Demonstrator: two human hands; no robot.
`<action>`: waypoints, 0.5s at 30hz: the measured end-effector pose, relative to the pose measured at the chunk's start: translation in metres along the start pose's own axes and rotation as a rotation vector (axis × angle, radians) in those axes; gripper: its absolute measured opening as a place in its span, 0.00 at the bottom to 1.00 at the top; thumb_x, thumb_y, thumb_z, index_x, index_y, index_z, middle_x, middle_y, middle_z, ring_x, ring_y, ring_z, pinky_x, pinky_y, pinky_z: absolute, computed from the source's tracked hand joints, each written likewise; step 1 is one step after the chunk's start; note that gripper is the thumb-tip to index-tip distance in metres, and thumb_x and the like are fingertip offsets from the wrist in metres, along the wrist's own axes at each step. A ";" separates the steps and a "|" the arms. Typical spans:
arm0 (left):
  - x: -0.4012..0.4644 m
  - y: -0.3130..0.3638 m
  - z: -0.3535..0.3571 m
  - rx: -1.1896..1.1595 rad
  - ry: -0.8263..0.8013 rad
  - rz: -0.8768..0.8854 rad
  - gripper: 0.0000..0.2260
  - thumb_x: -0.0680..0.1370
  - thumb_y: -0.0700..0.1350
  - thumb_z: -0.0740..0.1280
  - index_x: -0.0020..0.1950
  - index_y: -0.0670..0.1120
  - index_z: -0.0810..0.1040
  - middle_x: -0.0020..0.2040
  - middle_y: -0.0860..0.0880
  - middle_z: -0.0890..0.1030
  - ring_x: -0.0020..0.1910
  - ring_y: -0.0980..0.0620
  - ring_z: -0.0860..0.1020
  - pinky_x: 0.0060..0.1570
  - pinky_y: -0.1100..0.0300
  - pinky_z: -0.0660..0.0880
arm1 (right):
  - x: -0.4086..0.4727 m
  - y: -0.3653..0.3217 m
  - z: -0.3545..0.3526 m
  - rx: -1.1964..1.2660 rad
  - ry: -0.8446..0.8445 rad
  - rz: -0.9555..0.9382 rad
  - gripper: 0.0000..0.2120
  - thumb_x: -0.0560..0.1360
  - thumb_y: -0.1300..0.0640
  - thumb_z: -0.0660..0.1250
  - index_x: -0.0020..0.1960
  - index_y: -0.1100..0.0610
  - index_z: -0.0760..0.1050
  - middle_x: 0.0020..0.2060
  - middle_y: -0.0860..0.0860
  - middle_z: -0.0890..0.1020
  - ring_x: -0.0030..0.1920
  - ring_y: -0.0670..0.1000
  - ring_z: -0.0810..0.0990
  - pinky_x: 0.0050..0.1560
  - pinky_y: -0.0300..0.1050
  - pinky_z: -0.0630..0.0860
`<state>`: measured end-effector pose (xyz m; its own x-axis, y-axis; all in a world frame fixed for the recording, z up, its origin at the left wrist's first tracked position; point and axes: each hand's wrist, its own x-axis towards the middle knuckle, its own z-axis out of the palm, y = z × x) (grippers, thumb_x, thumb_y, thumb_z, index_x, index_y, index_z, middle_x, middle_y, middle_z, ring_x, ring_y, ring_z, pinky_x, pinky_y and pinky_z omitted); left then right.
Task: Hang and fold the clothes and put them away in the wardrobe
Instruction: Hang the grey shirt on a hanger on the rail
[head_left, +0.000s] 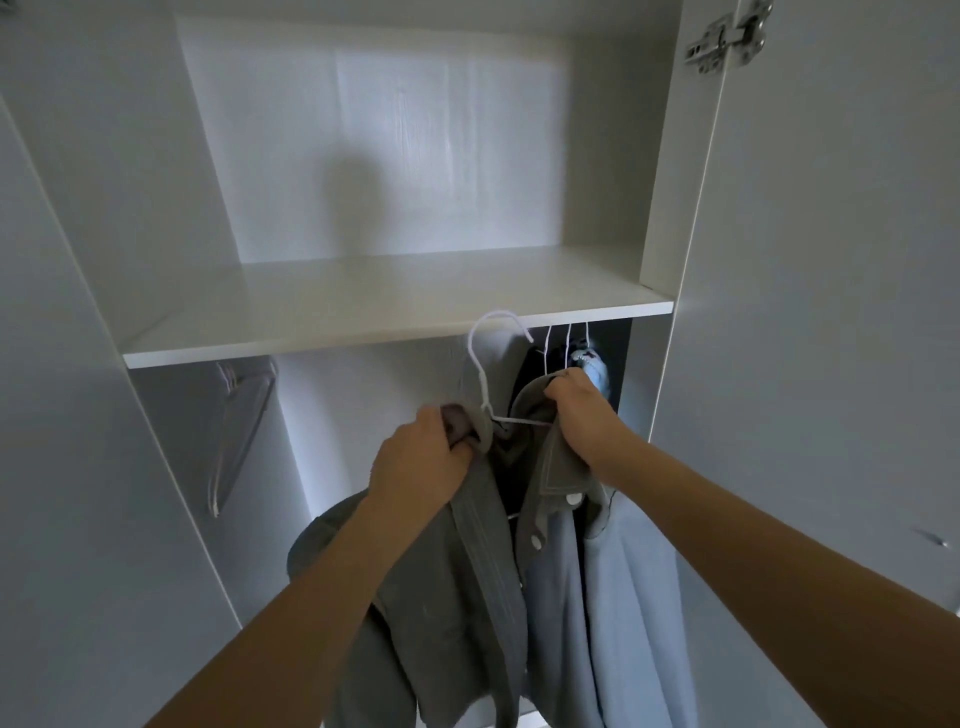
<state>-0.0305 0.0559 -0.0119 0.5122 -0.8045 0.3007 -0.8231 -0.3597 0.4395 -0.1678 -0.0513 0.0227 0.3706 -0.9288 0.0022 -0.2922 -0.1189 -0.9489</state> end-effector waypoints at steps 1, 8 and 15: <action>-0.002 -0.005 0.001 0.025 -0.027 -0.020 0.13 0.79 0.53 0.61 0.47 0.42 0.71 0.41 0.46 0.76 0.44 0.43 0.77 0.39 0.57 0.70 | 0.001 0.001 0.003 -0.116 0.001 -0.022 0.16 0.75 0.51 0.52 0.56 0.56 0.73 0.52 0.60 0.76 0.53 0.60 0.74 0.61 0.53 0.69; -0.025 -0.011 0.011 -0.597 -0.393 -0.310 0.10 0.78 0.45 0.61 0.38 0.44 0.74 0.34 0.48 0.74 0.33 0.54 0.71 0.32 0.62 0.65 | -0.006 0.013 0.052 -0.167 -0.160 -0.042 0.15 0.80 0.58 0.50 0.36 0.49 0.64 0.37 0.48 0.69 0.36 0.44 0.67 0.45 0.42 0.71; -0.051 -0.040 0.017 -0.775 -0.288 -0.327 0.12 0.79 0.39 0.57 0.51 0.47 0.79 0.47 0.43 0.82 0.45 0.46 0.79 0.48 0.52 0.76 | -0.017 0.030 0.094 -0.066 -0.320 0.125 0.15 0.80 0.58 0.53 0.35 0.56 0.69 0.33 0.52 0.70 0.34 0.48 0.68 0.36 0.40 0.66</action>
<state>-0.0276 0.1034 -0.0591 0.5249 -0.8427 -0.1195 -0.1952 -0.2558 0.9468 -0.0999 -0.0065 -0.0354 0.5828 -0.7818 -0.2216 -0.4056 -0.0435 -0.9130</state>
